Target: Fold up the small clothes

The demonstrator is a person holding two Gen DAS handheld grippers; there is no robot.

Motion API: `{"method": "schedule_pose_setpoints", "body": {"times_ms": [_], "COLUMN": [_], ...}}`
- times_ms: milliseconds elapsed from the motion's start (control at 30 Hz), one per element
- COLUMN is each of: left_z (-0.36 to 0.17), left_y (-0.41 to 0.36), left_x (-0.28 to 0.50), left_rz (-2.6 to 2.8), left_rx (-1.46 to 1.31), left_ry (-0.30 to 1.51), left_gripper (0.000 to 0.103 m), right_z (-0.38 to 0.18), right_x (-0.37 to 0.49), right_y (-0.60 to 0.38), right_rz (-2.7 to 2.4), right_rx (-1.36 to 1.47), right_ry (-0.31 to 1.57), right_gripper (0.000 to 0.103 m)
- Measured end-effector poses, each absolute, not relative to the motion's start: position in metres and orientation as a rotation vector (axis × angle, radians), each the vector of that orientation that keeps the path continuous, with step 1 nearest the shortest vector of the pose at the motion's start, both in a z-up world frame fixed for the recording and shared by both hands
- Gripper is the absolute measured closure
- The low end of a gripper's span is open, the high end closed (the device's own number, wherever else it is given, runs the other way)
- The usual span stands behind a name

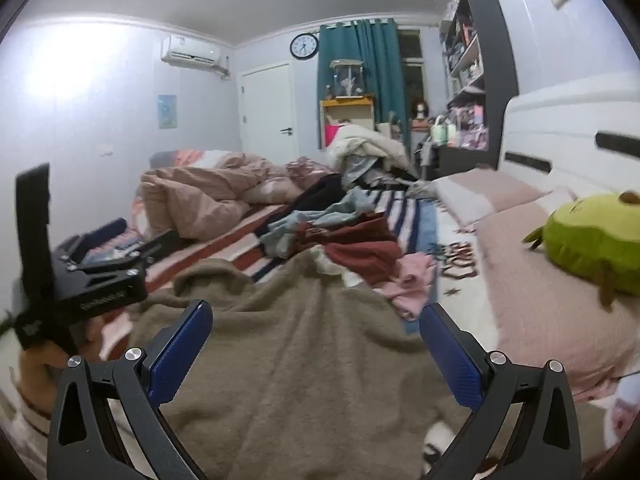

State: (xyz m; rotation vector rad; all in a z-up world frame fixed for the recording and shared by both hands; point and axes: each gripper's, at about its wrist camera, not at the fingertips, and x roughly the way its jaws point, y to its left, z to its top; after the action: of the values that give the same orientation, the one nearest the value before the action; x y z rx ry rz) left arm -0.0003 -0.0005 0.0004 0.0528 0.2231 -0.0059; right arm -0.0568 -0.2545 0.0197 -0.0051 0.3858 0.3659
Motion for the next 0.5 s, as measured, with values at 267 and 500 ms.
{"method": "schedule_pose_setpoints", "body": {"times_ms": [267, 500], "left_z": [-0.003, 0.000], "left_y": [-0.004, -0.006], "left_x": [0.000, -0.005], "left_rz": [-0.007, -0.013], "left_rx": [0.046, 0.043], "left_ry": [0.224, 0.224], "left_gripper": [0.001, 0.001], "right_z": [0.015, 0.013], "right_x": [-0.055, -0.055], "right_y": [-0.255, -0.262], "right_rz": [0.365, 0.361], "right_rx": [0.031, 0.027], "right_ry": [0.409, 0.392], "right_gripper": [0.000, 0.000]}}
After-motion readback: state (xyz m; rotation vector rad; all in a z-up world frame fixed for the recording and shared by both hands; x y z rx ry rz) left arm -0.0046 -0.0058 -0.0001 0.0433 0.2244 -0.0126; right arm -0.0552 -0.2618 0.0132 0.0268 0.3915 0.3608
